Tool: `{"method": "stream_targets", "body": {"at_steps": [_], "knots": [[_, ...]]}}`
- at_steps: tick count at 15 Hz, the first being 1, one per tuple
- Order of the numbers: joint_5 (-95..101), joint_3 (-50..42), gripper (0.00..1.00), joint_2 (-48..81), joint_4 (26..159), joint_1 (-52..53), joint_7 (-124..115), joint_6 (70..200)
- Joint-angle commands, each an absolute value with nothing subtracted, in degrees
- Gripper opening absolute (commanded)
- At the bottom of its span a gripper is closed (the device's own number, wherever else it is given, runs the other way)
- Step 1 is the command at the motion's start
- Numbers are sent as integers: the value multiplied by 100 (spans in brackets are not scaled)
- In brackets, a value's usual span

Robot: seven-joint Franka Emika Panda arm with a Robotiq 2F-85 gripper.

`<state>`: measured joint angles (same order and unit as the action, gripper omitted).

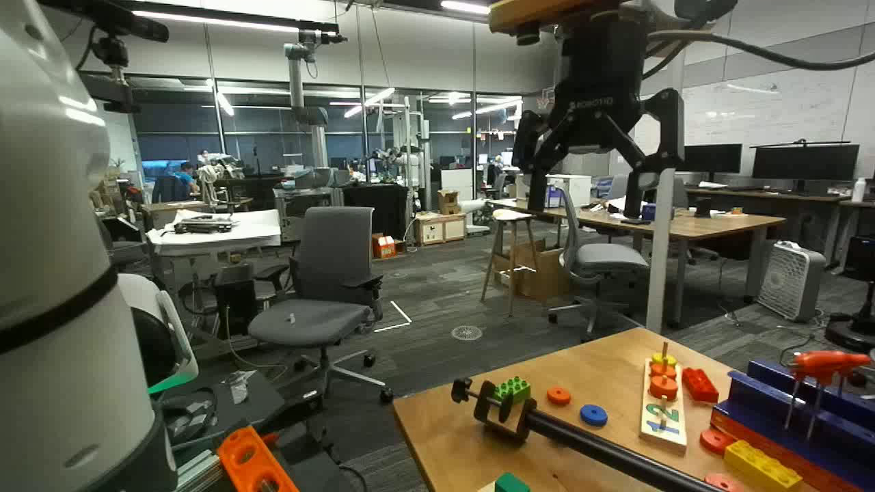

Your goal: Pick up the orange object from the wooden object and put it on the table

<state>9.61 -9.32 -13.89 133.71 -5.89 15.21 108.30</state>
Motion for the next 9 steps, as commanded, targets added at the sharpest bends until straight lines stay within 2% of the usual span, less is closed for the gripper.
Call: {"method": "stream_targets", "body": {"at_steps": [1, 6, 9], "knots": [[955, -909, 100, -1388, 13350, -612, 1525, 10823], [955, -909, 100, -1391, 13313, -612, 1525, 10823], [1240, -846, 100, -1139, 13500, -611, 1387, 11603]]}}
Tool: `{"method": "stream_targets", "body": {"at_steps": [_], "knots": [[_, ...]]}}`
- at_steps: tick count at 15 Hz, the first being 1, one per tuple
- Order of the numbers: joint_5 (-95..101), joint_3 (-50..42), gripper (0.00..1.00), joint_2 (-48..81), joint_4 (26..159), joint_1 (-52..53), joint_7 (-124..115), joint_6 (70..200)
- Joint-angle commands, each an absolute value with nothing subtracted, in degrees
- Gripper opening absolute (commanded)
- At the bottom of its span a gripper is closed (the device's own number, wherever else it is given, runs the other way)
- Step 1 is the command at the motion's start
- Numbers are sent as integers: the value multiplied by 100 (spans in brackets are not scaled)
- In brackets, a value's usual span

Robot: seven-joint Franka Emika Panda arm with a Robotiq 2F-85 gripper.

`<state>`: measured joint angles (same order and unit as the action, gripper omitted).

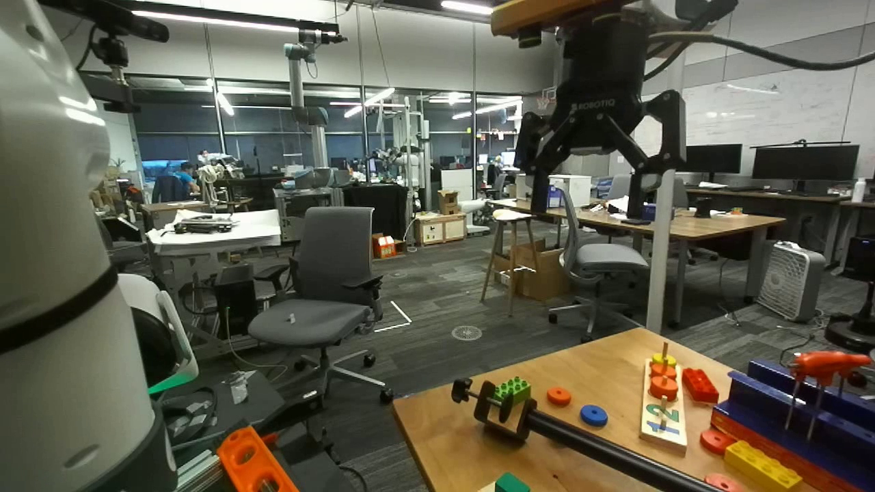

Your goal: Pick up the orange object from the wooden object and put it on the table

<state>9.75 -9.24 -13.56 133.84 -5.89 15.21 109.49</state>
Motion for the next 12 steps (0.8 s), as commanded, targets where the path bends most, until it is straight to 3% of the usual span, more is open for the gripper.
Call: {"method": "stream_targets", "body": {"at_steps": [1, 6, 12], "knots": [[1334, -834, 100, -1007, 13542, -613, 1360, 11952], [1235, -885, 100, 181, 13418, -634, 1580, 13757], [441, -668, 100, 1728, 12578, -803, 2086, 14620]]}}
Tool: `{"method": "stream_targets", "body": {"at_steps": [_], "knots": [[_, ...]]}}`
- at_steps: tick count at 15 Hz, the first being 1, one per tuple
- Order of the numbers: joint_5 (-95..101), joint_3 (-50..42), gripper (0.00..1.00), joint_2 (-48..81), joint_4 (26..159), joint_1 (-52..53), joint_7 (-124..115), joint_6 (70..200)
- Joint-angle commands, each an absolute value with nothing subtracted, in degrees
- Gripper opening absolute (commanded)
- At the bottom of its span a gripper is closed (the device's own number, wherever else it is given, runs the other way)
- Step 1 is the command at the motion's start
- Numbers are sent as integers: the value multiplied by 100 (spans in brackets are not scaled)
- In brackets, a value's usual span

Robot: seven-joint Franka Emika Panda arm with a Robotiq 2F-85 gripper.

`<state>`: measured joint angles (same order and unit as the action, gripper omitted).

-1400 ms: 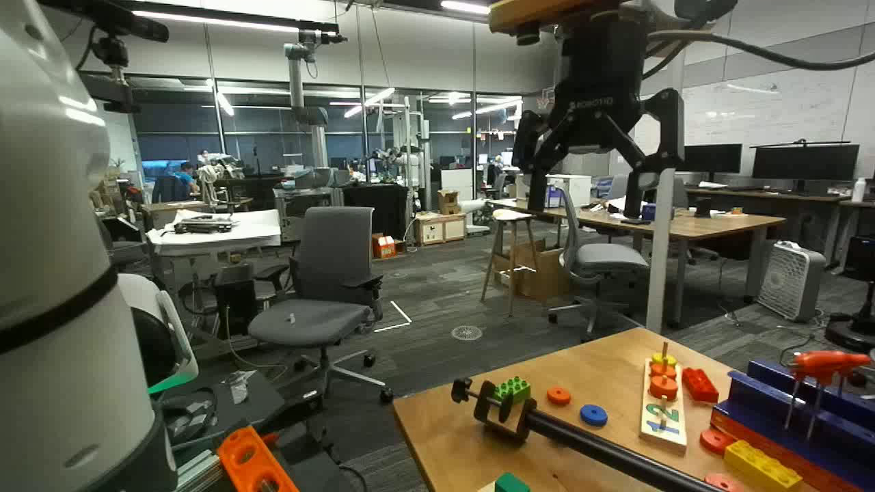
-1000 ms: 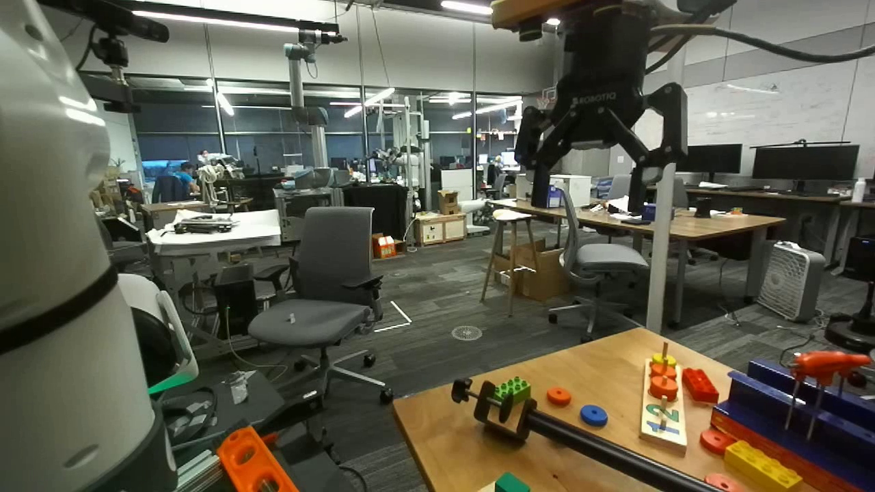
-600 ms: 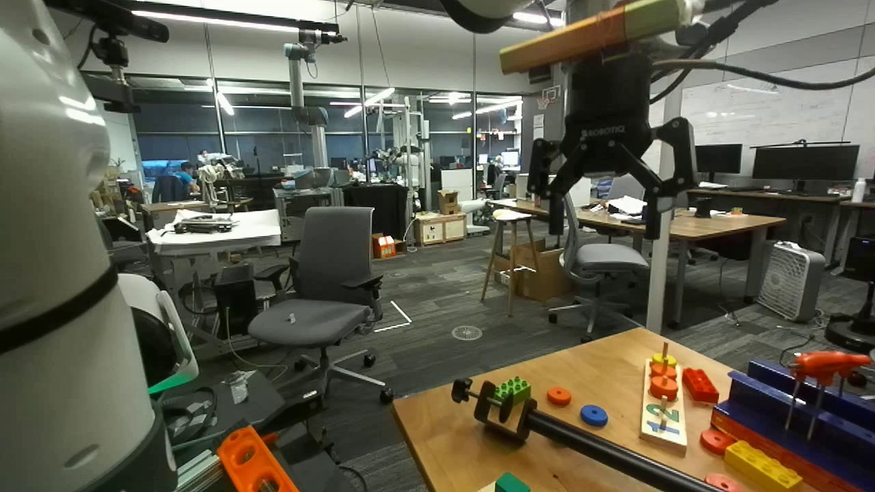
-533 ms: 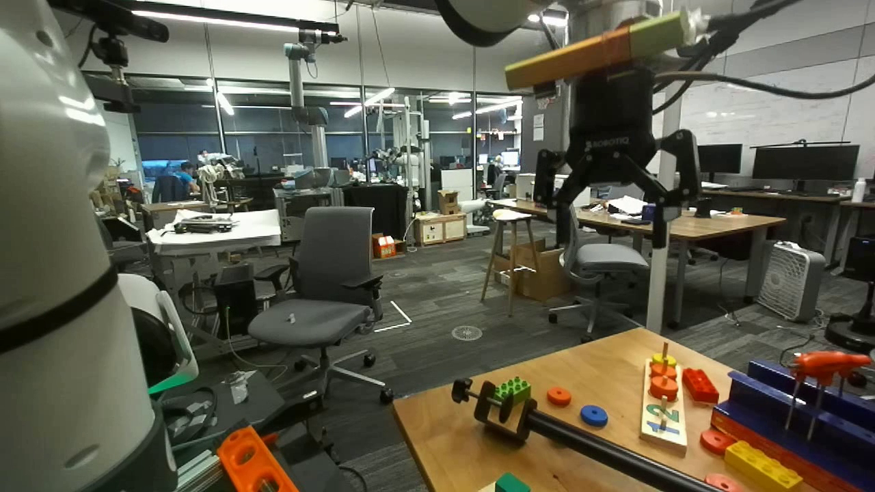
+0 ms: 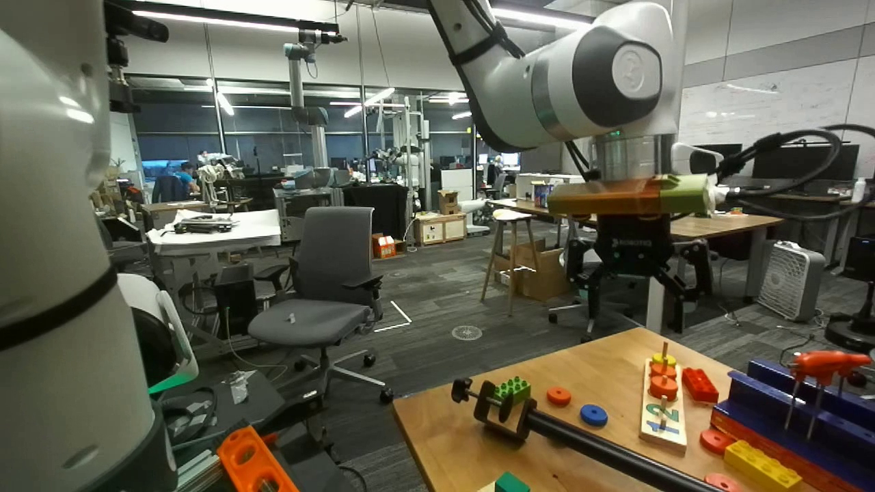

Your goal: Pick up the orange object from the wooden object and put it on the table

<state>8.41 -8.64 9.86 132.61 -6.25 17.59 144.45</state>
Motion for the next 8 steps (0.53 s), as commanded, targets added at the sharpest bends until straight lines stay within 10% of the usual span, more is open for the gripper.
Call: {"method": "stream_targets", "body": {"at_steps": [1, 8], "knots": [[334, -595, 100, 1955, 12352, -853, 2146, 14612], [384, -285, 100, 3249, 10693, -1026, 2105, 14278]]}}
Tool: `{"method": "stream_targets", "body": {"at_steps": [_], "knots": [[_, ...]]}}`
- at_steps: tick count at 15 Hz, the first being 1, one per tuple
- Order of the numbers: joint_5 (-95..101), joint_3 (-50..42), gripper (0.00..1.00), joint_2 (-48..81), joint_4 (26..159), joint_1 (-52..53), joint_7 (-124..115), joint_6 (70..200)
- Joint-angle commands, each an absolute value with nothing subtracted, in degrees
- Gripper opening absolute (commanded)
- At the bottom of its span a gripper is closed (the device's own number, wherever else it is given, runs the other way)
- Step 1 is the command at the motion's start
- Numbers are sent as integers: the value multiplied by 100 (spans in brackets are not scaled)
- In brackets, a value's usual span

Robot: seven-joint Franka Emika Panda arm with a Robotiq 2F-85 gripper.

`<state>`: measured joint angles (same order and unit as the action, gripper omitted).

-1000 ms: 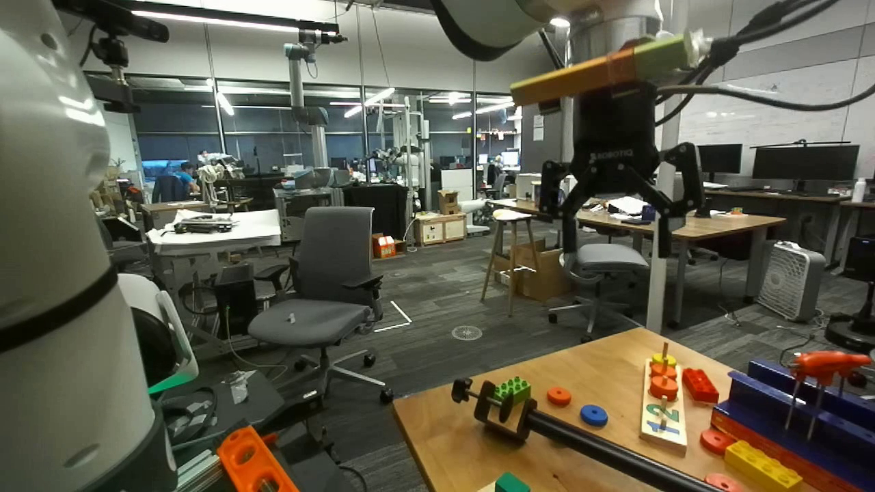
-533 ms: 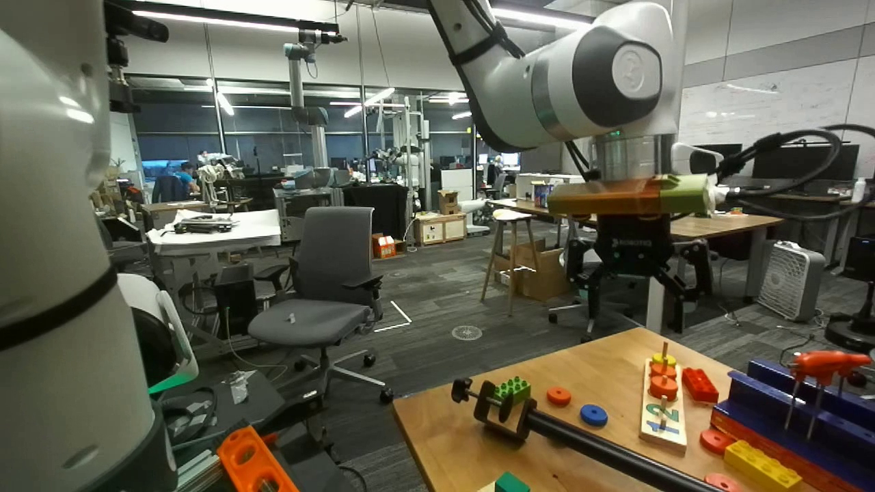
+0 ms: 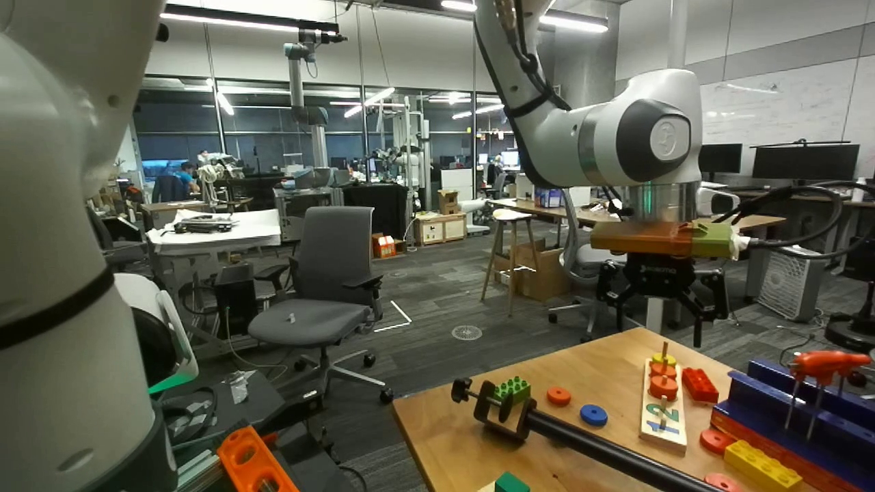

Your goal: Pick up the orange object from the wooden object and put it on the table

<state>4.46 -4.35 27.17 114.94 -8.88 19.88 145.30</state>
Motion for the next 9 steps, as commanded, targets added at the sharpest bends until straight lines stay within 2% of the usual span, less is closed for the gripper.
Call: {"method": "stream_targets", "body": {"at_steps": [1, 9], "knots": [[370, -244, 100, 3399, 10511, -1061, 2136, 14241], [315, 27, 100, 4447, 9247, -1342, 2370, 13742]]}}
